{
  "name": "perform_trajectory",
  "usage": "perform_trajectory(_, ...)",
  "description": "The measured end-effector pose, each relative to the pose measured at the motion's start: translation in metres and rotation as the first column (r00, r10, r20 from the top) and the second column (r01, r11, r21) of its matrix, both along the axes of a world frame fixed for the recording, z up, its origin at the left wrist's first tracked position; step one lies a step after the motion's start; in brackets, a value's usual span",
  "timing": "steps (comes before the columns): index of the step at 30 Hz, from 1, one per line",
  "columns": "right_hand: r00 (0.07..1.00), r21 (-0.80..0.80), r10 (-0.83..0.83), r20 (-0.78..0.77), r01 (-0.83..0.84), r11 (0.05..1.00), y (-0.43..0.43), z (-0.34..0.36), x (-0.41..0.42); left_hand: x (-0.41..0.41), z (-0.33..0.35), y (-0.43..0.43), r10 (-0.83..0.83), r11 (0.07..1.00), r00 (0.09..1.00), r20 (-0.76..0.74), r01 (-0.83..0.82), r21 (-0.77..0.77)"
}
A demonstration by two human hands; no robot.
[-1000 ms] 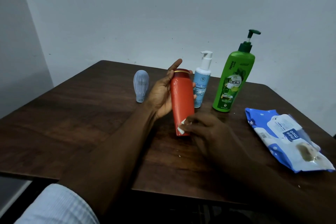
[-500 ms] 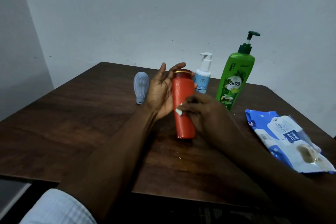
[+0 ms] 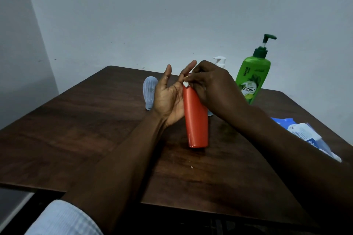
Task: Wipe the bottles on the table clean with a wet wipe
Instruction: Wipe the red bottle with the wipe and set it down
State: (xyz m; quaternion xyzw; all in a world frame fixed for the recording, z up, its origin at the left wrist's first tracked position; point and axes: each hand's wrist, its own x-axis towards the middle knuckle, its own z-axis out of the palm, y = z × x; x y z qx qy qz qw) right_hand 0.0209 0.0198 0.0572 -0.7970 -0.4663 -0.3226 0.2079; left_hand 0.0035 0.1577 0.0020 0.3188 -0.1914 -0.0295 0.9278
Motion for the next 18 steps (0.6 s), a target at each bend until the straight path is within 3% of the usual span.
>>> perform_trajectory(7, 1.0, -0.053, -0.004, 0.003, 0.005, 0.999, -0.013, -0.021, -0.01, 0.002, -0.006, -0.001, 0.006, 0.999, 0.999, -0.033, -0.005, 0.041)
perform_trajectory(18, 1.0, -0.272, 0.028, 0.01, -0.025, 0.962, -0.043, -0.058, -0.049, 0.005, -0.006, 0.002, 0.07, 0.992, 0.996, -0.053, -0.064, 0.105)
